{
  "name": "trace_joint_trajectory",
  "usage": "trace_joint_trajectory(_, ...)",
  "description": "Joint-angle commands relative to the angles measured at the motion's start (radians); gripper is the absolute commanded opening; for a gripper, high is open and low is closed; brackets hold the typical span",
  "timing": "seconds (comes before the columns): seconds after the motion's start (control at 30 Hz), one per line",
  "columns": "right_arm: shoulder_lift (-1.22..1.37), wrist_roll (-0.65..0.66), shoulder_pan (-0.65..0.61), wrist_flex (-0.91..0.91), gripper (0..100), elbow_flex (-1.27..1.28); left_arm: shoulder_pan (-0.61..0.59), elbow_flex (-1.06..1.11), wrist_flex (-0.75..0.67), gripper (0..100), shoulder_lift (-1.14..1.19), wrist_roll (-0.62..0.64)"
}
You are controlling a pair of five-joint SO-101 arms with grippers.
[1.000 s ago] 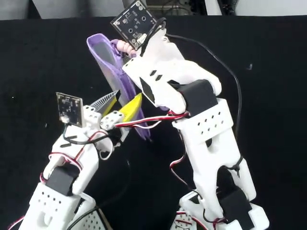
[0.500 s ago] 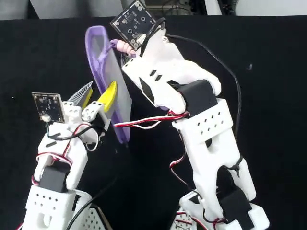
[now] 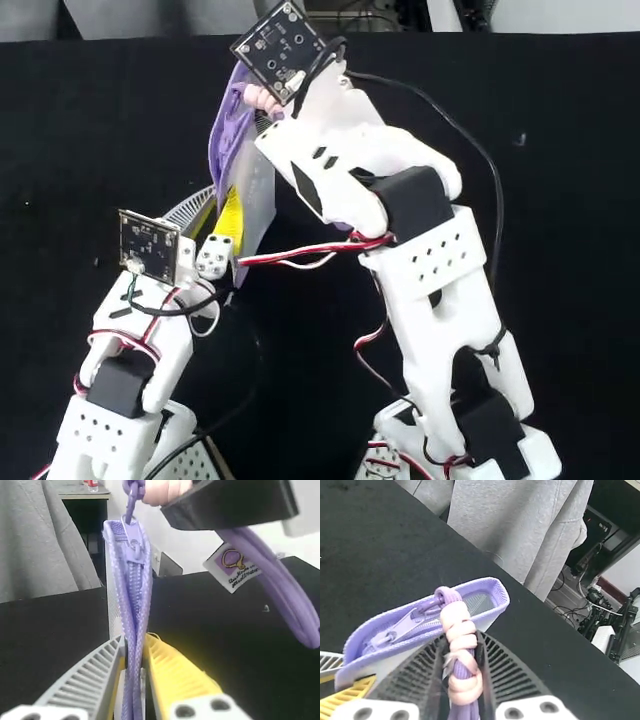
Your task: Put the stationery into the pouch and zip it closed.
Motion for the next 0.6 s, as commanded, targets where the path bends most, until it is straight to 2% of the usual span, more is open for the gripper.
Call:
trace_joint_trajectory(0.0, -0.07, 0.008, 0.018, 0.018, 1.1, -0.056, 0.016, 0.016, 0.005, 3, -0.006, -0.012)
trace_joint_trajectory(0.13, -0.067, 0.008, 0.021, 0.009, 1.1, -0.053, 0.015, 0.061, 0.006, 3, -0.008, -0.02)
trace_joint_trajectory(0.4, -0.061, 0.008, 0.143, -0.075, 1.1, -0.047, 0.018, 0.082, 0.057, 3, -0.008, -0.021)
trace_joint_trajectory(0.57, 0.007, 0.008, 0.175, -0.135, 1.1, -0.059, 0.018, 0.107, 0.055, 3, -0.008, -0.021)
